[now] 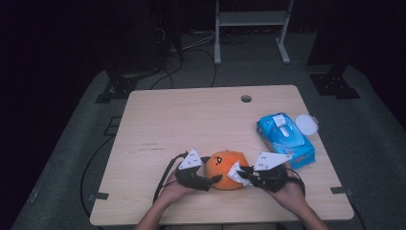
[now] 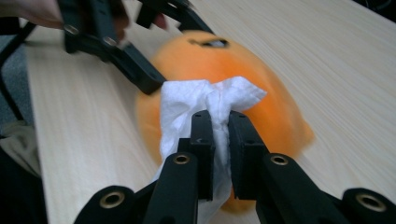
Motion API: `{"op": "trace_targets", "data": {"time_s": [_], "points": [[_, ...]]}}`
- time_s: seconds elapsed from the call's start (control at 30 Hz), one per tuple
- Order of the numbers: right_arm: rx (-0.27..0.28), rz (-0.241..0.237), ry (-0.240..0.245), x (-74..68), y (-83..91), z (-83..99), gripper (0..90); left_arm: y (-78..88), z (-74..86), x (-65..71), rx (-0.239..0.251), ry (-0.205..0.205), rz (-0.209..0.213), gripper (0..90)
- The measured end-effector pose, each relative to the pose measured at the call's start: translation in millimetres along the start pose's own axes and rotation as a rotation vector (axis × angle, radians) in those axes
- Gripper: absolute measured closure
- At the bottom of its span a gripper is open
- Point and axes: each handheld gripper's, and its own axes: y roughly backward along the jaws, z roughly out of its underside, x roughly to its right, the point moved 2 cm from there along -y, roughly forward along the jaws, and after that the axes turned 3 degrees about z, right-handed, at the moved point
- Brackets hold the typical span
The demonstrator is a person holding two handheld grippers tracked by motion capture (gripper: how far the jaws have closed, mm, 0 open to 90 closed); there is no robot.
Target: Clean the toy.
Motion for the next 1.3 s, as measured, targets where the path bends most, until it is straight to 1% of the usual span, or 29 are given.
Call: {"op": "trace_targets", "data": {"time_s": [0.13,0.2,0.27,0.33,0.43,0.47,0.5,0.53,0.6,0.63,0.67,0.7,0.73,0.8,0.83,0.9,0.97,1.03,1.07,1.17,1.2,1.23,1.27,1.3], "points": [[-0.012,0.021,-0.065,19.9,6.3,14.8,80.5,-0.5,0.5,-0.5,0.008,0.002,0.006,21.0],[-0.019,0.036,-0.078,24.0,9.3,18.3,80.5,-0.2,0.5,0.2,0.003,-0.008,0.001,21.0],[-0.015,0.032,-0.083,22.4,9.3,17.1,80.6,-0.4,1.2,0.3,0.0,-0.008,-0.004,21.0],[-0.001,0.032,-0.062,15.5,8.5,11.6,80.6,-1.3,1.5,0.2,0.009,0.002,-0.009,20.8],[0.025,-0.007,-0.025,1.5,3.2,0.0,80.6,-4.7,0.5,1.6,0.021,0.013,-0.018,20.4],[0.019,-0.01,-0.004,-3.2,0.4,-3.0,80.6,-5.1,0.2,2.0,0.02,0.007,-0.021,20.3],[0.01,0.003,0.021,-6.3,-2.2,-4.8,80.5,-4.6,0.1,2.1,0.017,0.004,-0.022,20.3],[0.005,0.01,0.034,-6.9,-3.2,-5.1,80.5,-3.7,0.3,2.1,0.014,0.005,-0.019,20.3],[0.01,-0.006,0.007,-0.6,-1.8,-2.1,80.5,-2.4,0.6,0.9,0.012,-0.002,-0.015,20.2],[0.008,-0.005,-0.009,4.4,-0.7,1.2,80.5,-2.1,0.8,0.5,0.012,0.001,-0.011,20.1],[0.004,-0.002,-0.032,9.4,0.9,5.2,80.5,-2.0,0.9,-0.1,0.011,0.002,-0.008,20.1],[0.0,0.008,-0.071,20.0,4.6,13.6,80.5,-1.8,1.0,-0.7,0.011,0.002,-0.004,20.0],[0.0,0.008,-0.071,20.0,4.6,13.6,80.5,-1.6,1.1,-1.1,0.01,0.003,-0.001,20.0],[-0.001,0.012,-0.112,27.6,8.9,19.4,80.5,-1.4,1.3,-1.3,0.009,0.006,-0.002,19.9],[-0.001,0.019,-0.119,29.7,10.5,20.8,80.5,-1.3,1.3,-1.2,0.008,0.005,-0.003,19.8],[0.004,0.019,-0.135,29.8,11.9,20.0,80.6,-2.6,0.7,-0.2,0.007,0.003,-0.012,19.5],[0.015,0.019,-0.117,25.9,10.9,15.1,80.6,-4.4,0.2,1.2,0.013,0.003,-0.017,19.2],[0.047,-0.02,-0.131,20.0,8.6,8.1,80.6,-6.2,-0.5,3.0,0.016,-0.004,-0.022,19.2],[0.05,-0.029,-0.115,15.8,5.8,4.2,80.6,-6.4,-1.0,4.0,0.011,-0.013,-0.024,19.2],[0.025,-0.007,-0.07,9.8,-0.5,2.3,80.6,-5.6,-1.1,5.3,0.003,-0.031,-0.025,19.2],[0.025,-0.014,-0.07,11.2,-0.5,3.3,80.6,-4.9,-1.1,5.5,0.0,-0.035,-0.023,19.2],[0.021,-0.016,-0.084,13.2,0.6,4.9,80.6,-4.7,-1.1,5.3,-0.001,-0.037,-0.021,19.2],[0.017,-0.008,-0.086,16.2,2.0,7.2,80.6,-4.7,-0.9,4.9,0.001,-0.034,-0.018,19.2],[0.006,0.013,-0.09,20.3,4.0,11.2,80.6,-4.6,-0.7,4.6,0.004,-0.03,-0.015,19.2]]}}
